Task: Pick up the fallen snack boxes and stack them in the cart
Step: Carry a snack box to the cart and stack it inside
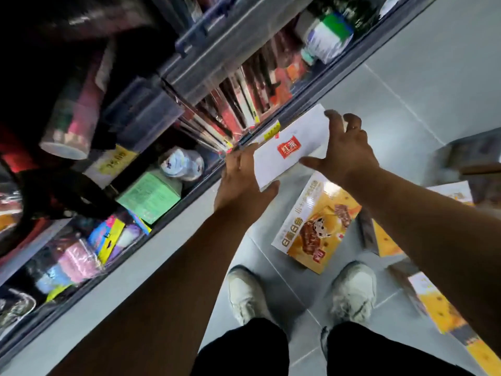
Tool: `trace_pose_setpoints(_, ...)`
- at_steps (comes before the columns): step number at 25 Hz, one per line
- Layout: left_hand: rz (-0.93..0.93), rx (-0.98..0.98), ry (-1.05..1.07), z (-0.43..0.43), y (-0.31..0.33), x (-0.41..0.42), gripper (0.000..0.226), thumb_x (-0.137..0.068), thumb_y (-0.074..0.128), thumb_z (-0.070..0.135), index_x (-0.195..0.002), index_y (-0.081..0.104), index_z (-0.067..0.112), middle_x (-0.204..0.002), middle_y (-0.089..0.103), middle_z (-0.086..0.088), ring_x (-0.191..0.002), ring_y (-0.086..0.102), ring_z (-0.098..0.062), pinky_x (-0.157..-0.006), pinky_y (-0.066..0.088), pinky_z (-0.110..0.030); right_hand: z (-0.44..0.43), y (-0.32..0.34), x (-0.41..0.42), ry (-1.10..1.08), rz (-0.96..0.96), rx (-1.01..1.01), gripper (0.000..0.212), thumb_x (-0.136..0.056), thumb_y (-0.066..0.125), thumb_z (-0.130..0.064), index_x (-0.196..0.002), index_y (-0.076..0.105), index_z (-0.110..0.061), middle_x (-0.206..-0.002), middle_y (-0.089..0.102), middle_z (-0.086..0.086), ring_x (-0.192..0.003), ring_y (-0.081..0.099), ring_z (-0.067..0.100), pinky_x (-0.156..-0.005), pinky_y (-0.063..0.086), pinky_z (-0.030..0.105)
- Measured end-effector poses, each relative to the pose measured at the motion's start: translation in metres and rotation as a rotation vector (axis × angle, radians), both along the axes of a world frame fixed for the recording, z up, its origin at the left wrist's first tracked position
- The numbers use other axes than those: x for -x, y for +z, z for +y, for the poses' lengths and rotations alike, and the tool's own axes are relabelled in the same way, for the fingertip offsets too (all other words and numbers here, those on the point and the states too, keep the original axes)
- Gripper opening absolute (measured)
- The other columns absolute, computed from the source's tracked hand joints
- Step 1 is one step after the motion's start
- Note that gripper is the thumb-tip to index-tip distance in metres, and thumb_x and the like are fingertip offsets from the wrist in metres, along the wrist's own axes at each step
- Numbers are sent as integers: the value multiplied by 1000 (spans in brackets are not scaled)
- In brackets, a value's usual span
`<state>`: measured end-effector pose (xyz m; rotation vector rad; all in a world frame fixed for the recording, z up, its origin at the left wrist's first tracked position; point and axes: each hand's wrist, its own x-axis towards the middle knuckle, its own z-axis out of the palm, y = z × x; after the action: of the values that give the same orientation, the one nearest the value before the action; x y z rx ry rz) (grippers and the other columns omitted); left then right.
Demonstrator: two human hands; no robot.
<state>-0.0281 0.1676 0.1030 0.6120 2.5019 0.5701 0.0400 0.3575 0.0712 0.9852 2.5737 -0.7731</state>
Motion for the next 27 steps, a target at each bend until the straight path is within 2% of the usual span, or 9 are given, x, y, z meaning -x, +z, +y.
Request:
trace_pose_setpoints(3,-114,107,101,1,-49,13,87,-79,77,37,-148,26,25,-138,38,-12,-128,45,-30,-101,43,-37,14,-48,20,-16,-30,27,108,-67,76,-61,-149,14,-30,-157,13,21,-137,28,47,-108,35,54)
trace_pose_setpoints(5,-253,148,189,5,-77,20,94,-80,75,41,-151,14,33,-136,43,-12,-122,51,-32,-99,48,-40,22,-72,32,-30,-57,67,113,-63,78,-64,-149,9,-37,-159,8,20,-141,21,46,-111,30,54)
trace_pose_setpoints(8,-375,136,224,14,-104,25,108,-79,77,44,-152,-3,38,-129,55,-10,-114,58,-31,-95,52,-45,29,-92,41,-7,-73,75,116,-63,80,-61,-149,6,-38,-157,15,19,-138,28,44,-110,35,52)
trace_pose_setpoints(11,-385,154,197,24,-116,28,114,-72,84,36,-150,1,37,-133,48,-12,-118,50,-30,-95,51,-42,27,-97,43,56,-93,19,115,-65,81,-58,-151,8,-36,-147,26,19,-129,34,41,-102,40,50)
trace_pose_setpoints(15,-380,109,261,28,-117,29,108,-68,87,30,-148,14,31,-133,47,-9,-120,49,-30,-93,53,-46,28,-86,40,63,-102,27,123,-59,84,-58,-151,4,-43,-146,25,20,-131,30,42,-103,39,50)
trace_pose_setpoints(18,-356,58,248,29,-104,25,103,-67,85,33,-147,21,30,-133,50,-6,-120,49,-29,-93,53,-48,32,-67,27,95,-109,-30,128,-52,84,-63,-150,3,-45,-141,29,20,-127,32,41,-99,41,51)
trace_pose_setpoints(21,-303,49,248,28,-70,20,96,-69,84,35,-145,26,34,-131,53,-7,-120,50,-27,-92,54,-46,33,-30,17,120,-89,-64,124,-56,85,-59,-151,7,-42,-140,28,21,-127,31,42,-98,42,50)
trace_pose_setpoints(24,-281,21,241,25,-22,14,94,-67,83,36,-143,29,36,-126,56,-8,-114,55,-28,-86,57,-44,27,20,6,108,-56,-116,121,-59,86,-53,-151,9,-39,-142,26,22,-129,29,43,-99,42,49)
trace_pose_setpoints(27,-228,26,202,18,38,5,97,-65,83,39,-144,28,34,-131,55,-6,-118,54,-30,-90,55,-46,17,82,-10,89,-6,-136,118,-60,86,-52,-152,13,-36,-142,27,23,-131,28,43,-100,42,49)
